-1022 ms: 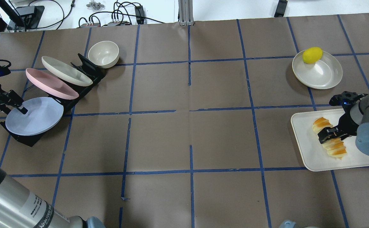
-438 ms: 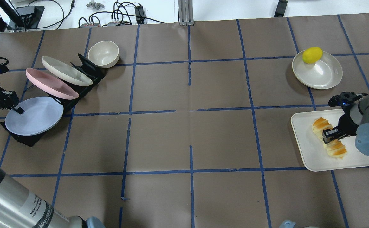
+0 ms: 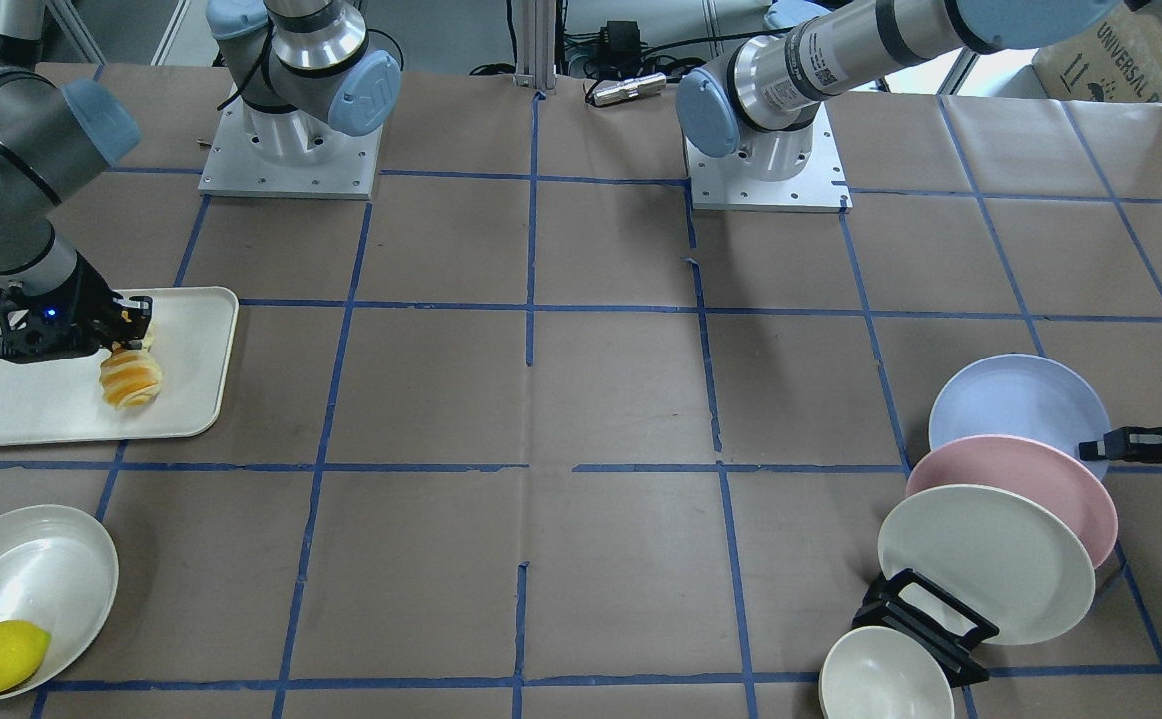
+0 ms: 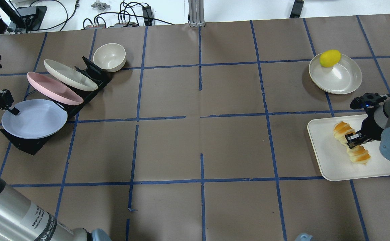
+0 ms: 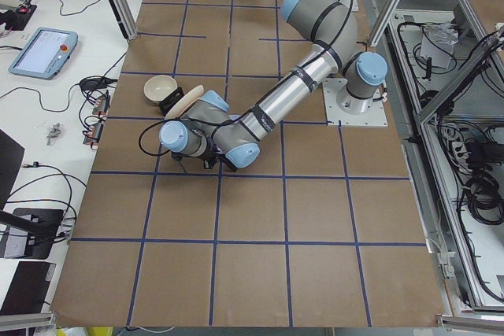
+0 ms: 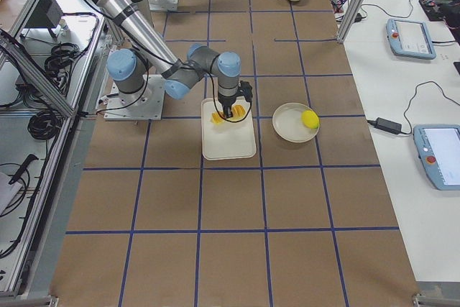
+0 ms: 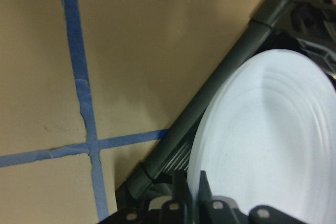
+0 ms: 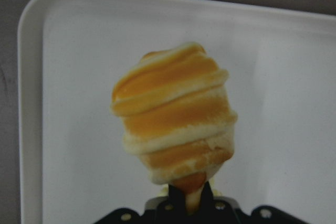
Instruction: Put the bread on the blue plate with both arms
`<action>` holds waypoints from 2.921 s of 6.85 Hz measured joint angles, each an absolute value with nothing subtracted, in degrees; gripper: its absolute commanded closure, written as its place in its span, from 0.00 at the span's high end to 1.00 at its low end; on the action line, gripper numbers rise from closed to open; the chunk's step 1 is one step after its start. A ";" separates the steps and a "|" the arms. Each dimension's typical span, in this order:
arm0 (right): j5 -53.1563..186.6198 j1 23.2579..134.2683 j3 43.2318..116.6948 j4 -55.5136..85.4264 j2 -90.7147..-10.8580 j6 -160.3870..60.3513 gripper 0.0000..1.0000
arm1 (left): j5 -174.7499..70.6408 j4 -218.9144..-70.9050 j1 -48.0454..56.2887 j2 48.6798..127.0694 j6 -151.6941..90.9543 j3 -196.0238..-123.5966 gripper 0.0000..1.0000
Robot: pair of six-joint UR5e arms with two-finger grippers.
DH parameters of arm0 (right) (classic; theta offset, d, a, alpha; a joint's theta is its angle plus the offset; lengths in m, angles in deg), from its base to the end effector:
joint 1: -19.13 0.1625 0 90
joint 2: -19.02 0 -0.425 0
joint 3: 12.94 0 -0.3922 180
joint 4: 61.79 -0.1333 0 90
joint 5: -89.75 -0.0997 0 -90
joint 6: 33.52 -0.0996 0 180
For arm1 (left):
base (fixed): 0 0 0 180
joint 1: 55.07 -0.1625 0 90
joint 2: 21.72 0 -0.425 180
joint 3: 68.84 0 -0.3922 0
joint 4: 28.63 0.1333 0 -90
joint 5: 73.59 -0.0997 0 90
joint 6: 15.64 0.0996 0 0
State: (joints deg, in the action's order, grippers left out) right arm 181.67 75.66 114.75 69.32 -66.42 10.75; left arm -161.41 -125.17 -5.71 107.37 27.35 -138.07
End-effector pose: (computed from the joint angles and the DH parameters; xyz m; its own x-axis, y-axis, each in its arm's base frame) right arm -0.1242 -0.4235 0.2209 -0.9821 -0.1879 0.0101 -0.1874 0.9816 0.0376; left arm 0.3447 -0.6121 0.2369 -0.9500 -0.0155 0.3119 0.0777 0.9557 0.2840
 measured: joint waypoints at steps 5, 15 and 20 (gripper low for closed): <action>181.68 94.62 90.63 32.06 -73.94 -14.62 0.10 | -163.94 -137.08 -6.16 98.39 26.98 -139.75 0.07; 178.24 114.41 86.48 27.68 -75.56 -38.86 0.05 | -147.72 -121.46 31.25 82.98 -2.56 -158.50 0.11; 178.13 118.12 87.62 31.89 -71.93 -41.66 0.05 | -142.72 -95.22 41.13 95.62 -5.78 -160.04 0.12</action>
State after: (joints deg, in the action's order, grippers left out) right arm 178.13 118.12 87.62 31.89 -71.93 -41.66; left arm -142.72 -95.22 41.13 95.62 -5.78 -160.04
